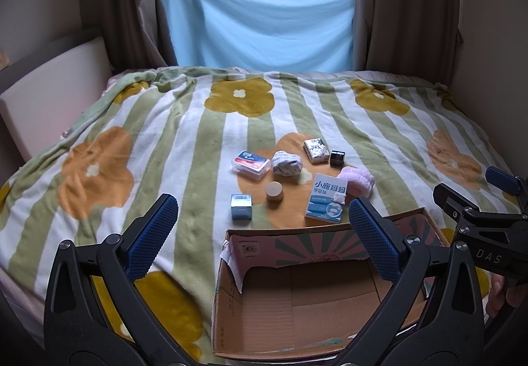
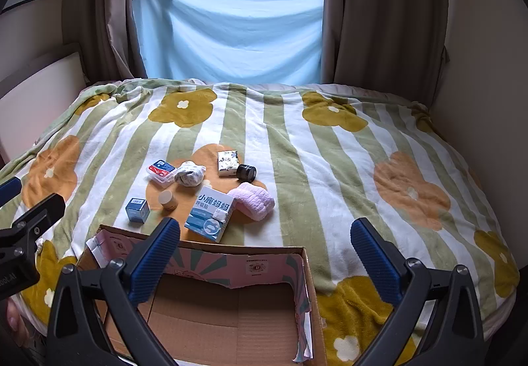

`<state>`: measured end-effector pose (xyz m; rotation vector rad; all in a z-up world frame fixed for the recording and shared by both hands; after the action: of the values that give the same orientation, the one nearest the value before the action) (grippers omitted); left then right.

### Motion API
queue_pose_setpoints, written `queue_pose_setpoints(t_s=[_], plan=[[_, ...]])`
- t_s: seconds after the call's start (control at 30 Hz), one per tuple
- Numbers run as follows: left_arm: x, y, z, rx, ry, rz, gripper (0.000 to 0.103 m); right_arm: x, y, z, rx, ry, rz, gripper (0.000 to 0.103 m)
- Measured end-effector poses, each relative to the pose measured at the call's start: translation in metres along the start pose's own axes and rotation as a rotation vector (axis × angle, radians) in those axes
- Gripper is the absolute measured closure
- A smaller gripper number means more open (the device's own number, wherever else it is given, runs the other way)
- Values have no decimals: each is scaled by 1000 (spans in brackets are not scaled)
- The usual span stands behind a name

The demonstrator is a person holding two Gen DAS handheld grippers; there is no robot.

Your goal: Organize objects

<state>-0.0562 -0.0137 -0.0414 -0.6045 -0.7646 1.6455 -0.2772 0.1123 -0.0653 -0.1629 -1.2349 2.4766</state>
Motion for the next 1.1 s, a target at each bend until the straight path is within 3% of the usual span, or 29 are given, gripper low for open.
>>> queue_pose_setpoints(t_s=[1.0, 1.1], plan=[[-8, -5, 2, 9, -61, 63, 0, -8, -4, 1, 13, -22, 0, 0], [-13, -7, 2, 11, -92, 97, 0, -6, -4, 0, 15, -24, 0, 0]])
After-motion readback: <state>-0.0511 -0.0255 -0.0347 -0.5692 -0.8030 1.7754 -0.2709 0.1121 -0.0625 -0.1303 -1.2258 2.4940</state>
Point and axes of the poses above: each gripper's, at about its wrist camera, not at the fingertips, and y roughly the way its jaws point, x to its right, z to its top, the point moved 9 cm from there along y, roughly the way its jaws point, and after that the axes turned 13 degrees about -x, right-handed, at the moved point
